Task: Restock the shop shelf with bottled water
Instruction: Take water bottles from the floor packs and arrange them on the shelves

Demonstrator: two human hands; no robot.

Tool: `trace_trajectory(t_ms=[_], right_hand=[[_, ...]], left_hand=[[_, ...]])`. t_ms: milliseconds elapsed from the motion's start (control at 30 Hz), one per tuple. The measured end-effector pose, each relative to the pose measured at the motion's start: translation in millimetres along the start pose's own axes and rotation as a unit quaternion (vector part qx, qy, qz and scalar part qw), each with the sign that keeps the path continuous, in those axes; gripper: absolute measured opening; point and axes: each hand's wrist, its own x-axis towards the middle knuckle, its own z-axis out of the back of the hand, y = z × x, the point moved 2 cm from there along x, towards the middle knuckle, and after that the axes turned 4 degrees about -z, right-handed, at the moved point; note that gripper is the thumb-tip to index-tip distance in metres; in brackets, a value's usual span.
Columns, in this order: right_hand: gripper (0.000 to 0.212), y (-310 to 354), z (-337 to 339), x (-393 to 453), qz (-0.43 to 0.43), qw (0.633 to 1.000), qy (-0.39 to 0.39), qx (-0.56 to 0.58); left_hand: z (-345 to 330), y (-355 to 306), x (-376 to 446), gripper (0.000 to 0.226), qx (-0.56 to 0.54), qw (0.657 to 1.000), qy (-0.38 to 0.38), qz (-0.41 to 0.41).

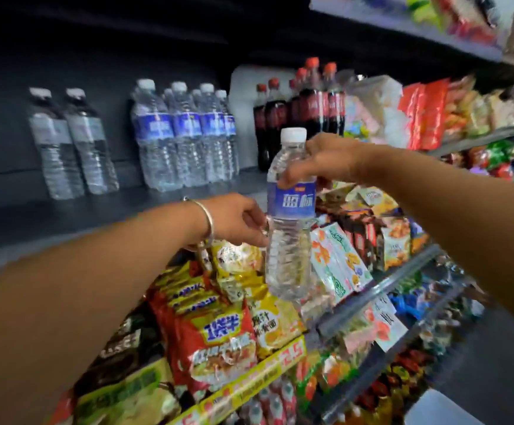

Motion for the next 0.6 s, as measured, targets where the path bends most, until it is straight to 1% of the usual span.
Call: trace_trajectory(t_ms=[67, 100, 200, 333, 467, 600], right_hand=[[0.035, 27.6, 11.6, 16.4, 0.032, 0.999, -0.005, 0.007], [0.038, 40.0, 16.5, 25.2, 0.044, 0.999, -0.008, 0.003], [0.028, 68.9, 29.3, 54.4, 0.079, 0.997, -0.013, 0.020], [0.029, 88.0, 43.4, 95.3, 0.102, 0.994, -0.019, 0.034], [0.027, 85.5, 52.0, 136.7, 0.107, 0.993, -0.013, 0.048], [0.027, 69.9, 58.8, 181.3, 0.096, 0.995, -0.011, 0.029]], left_hand=[[33.2, -3.2, -12.0, 0.029, -0.025, 0.999, -0.027, 0.006], [48.9, -3.8, -16.9, 0.029, -0.038, 0.998, -0.045, 0.011], [86.9, -2.4, -23.7, 0.036, -0.049, 0.995, -0.087, 0.029], [118.8, 4.7, -14.1, 0.032, -0.076, 0.987, -0.139, 0.035], [128.1, 18.0, 18.0, 0.023, -0.082, 0.979, -0.180, 0.042], [126.5, 37.1, 62.4, 0.026, -0.083, 0.971, -0.220, 0.050]])
